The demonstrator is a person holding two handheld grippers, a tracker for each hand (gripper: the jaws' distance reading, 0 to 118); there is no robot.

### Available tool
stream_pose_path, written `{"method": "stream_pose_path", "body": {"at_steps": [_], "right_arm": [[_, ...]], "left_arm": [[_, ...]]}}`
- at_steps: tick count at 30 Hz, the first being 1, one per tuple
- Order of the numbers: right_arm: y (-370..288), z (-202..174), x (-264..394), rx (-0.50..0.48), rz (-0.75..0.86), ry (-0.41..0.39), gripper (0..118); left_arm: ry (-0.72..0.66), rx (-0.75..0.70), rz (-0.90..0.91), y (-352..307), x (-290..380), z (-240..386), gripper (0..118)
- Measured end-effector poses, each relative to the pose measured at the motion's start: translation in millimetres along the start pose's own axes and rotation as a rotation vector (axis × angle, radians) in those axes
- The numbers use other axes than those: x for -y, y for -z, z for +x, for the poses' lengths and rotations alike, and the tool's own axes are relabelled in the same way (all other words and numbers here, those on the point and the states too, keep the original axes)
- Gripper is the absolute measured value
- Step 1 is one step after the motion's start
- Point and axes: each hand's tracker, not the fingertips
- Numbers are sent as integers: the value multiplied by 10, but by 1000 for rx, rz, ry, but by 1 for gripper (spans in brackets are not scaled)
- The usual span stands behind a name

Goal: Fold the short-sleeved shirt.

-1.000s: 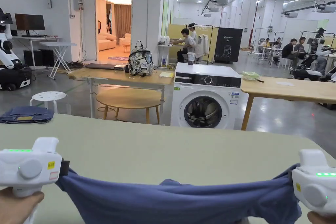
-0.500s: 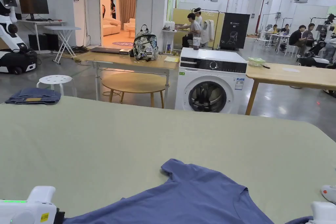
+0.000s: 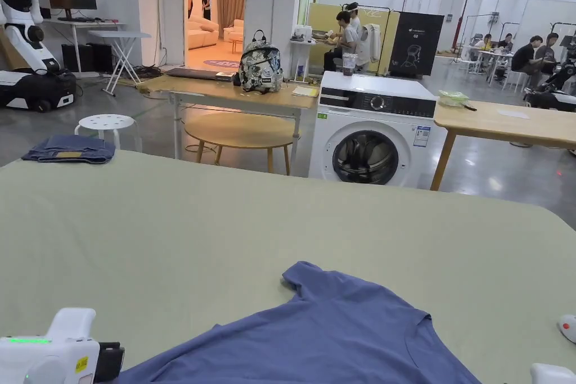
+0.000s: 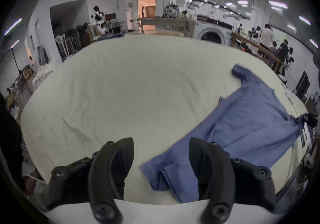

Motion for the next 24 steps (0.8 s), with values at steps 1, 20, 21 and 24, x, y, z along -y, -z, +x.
{"method": "stream_pose_path", "body": {"at_steps": [1, 20, 21, 24], "right_arm": [[-48, -47, -41, -14, 28, 13, 63], [-877, -1205, -603, -252, 373, 103, 0], [-896, -1222, -615, -249, 379, 108, 0], [-905, -1245, -633, -256, 383, 109, 0]], "left_arm": [[2, 8, 26, -49, -52, 27, 67], [51, 135, 427, -672, -343, 1363, 0], [56, 131, 426, -673, -352, 1402, 0], [73, 117, 417, -690, -356, 1453, 0]]}}
